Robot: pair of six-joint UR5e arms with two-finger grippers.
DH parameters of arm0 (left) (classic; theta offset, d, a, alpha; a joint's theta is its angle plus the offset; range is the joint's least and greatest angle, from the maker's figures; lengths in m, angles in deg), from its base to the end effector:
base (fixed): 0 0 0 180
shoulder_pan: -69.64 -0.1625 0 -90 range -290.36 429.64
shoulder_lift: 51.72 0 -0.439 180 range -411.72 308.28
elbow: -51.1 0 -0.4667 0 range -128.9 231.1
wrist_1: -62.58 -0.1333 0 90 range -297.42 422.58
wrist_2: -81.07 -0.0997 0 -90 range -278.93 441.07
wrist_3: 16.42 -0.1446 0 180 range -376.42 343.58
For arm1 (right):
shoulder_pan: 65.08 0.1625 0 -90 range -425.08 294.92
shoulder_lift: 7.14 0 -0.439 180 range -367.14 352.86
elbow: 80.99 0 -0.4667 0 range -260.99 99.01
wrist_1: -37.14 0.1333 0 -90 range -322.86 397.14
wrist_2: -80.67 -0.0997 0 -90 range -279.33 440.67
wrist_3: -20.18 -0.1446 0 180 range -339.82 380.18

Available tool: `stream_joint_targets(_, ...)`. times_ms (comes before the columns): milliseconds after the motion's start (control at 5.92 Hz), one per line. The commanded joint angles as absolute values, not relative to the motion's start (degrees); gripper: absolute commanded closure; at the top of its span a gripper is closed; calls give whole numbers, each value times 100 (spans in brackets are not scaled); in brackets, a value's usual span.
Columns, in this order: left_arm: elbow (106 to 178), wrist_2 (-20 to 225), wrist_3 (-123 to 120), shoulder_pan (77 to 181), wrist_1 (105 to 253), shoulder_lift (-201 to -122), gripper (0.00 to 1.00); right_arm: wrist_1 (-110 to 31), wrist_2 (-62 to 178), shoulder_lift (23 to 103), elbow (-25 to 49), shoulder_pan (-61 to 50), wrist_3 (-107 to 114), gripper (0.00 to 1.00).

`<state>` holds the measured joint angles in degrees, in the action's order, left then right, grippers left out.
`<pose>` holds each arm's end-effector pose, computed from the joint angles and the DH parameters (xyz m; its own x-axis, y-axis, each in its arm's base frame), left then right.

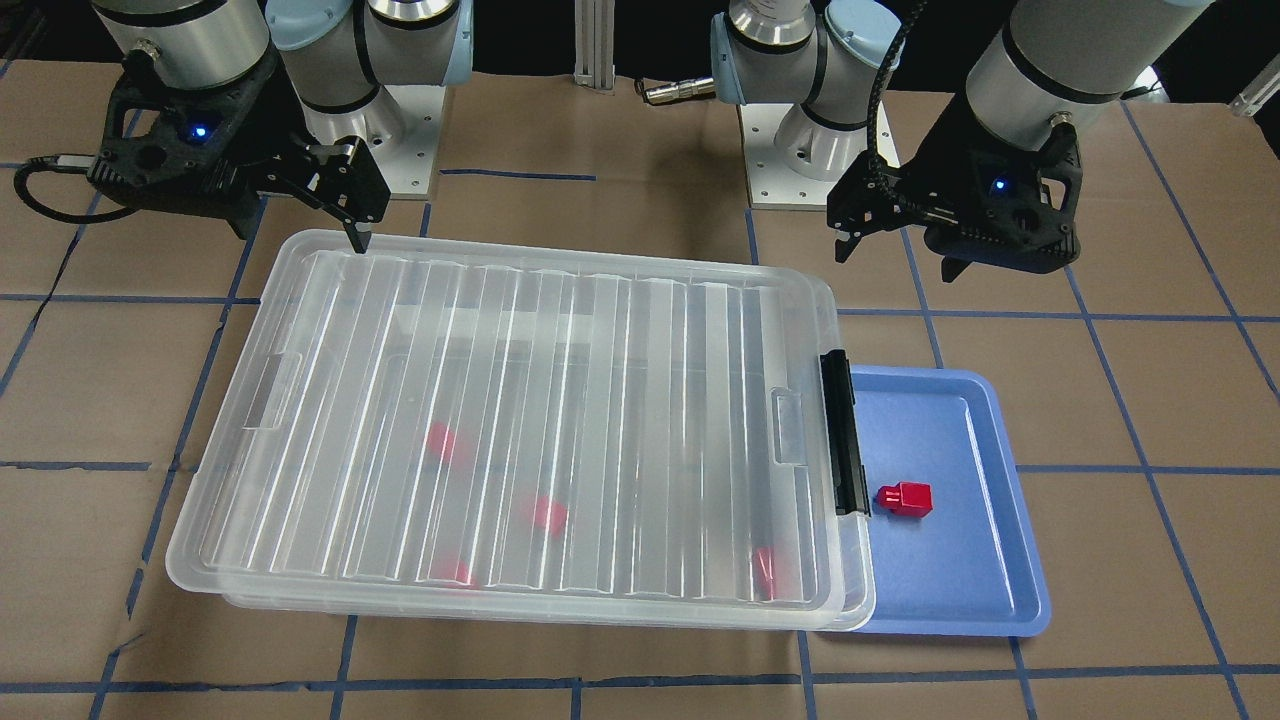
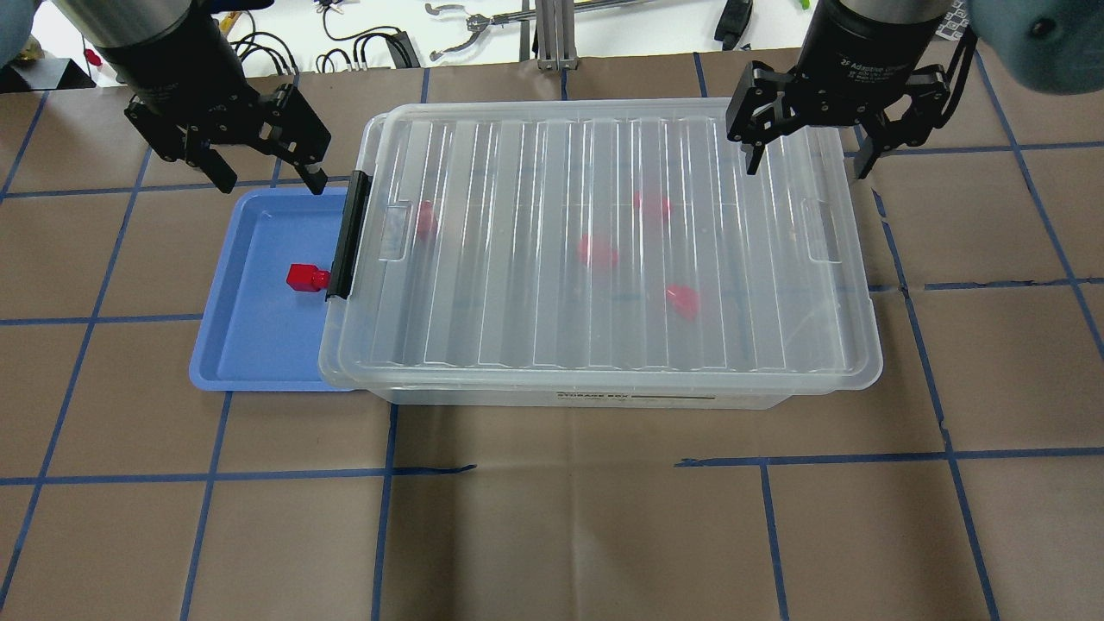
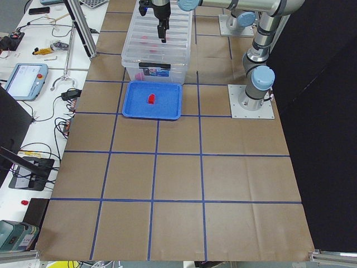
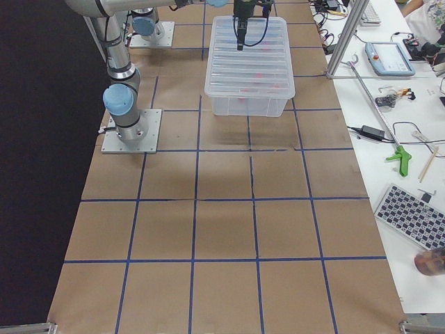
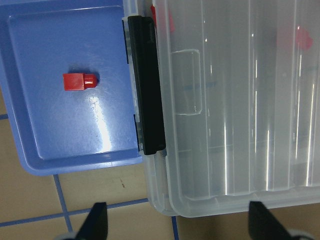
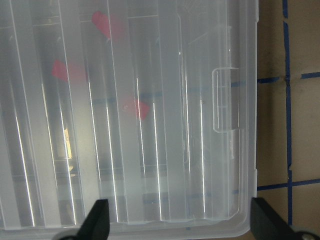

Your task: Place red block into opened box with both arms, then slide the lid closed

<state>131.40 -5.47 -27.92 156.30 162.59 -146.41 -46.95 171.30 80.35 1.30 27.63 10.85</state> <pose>-0.1076 -0.5948 0.4883 -0.9877 0.1361 0.0763 0.1417 0.9872 0.0734 0.1591 -0.5750 0.4976 -0.9933 0.1151 0.0129 0.1153 0.9933 0.0104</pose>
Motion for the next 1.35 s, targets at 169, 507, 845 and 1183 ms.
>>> stream_joint_targets(169, 13222, -638, -2863, 15622, 16208, -14647, 1, -4697, 17155, 8066, 127, 2442, 1400, 0)
stream_joint_targets(507, 13187, -638, -2873, 15622, 16260, -14647, 1, -4732, 17120, 7979, 188, 1530, 2419, 0)
stream_joint_targets(845, 13178, -647, -2873, 15622, 16251, -14647, 1, -5778, 17093, 8004, 1386, 1358, 2502, 1)
stream_joint_targets(1183, 13169, -647, -2873, 15622, 16234, -14638, 1, -6751, 17111, 7961, 2077, 1358, 2623, 0)
